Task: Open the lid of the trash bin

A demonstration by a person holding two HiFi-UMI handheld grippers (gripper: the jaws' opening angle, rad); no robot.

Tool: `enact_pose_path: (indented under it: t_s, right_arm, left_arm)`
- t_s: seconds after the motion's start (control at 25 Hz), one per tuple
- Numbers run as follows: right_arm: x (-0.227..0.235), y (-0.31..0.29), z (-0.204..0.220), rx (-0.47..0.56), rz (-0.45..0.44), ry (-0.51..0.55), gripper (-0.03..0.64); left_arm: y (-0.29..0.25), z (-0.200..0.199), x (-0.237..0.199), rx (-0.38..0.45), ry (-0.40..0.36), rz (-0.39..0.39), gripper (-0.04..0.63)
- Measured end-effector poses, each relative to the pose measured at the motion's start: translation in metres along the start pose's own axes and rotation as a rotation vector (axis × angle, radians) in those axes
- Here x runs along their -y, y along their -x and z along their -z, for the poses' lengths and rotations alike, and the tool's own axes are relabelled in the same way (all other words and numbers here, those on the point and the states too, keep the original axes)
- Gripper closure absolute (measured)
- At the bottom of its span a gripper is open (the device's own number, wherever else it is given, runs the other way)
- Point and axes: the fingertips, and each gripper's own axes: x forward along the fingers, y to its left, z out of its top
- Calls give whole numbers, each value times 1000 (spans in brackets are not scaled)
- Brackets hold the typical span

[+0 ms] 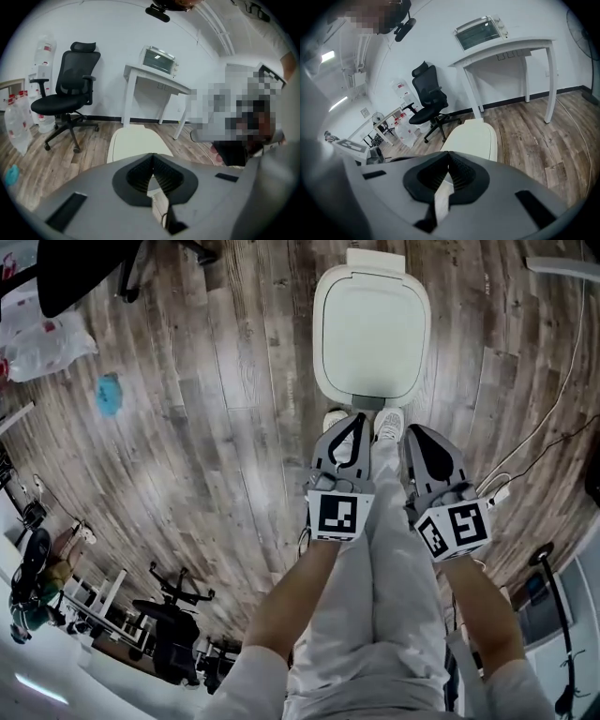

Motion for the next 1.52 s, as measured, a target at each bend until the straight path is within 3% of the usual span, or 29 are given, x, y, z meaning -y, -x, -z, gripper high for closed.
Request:
enact_pose_path:
  t_s: [0.2,0.48,1.52]
  right_arm:
    - [5,-20,30,-11,2,-33,600]
    - [4,-18,38,-12,-2,-51,600]
    - [6,-18,44,-4,-12,-86,600]
  left_arm:
    - [-18,40,1,-23,47,-4,595]
    - [-34,76,7,-74,66,-8,595]
    - [-46,90,9,-97,45,-20,595]
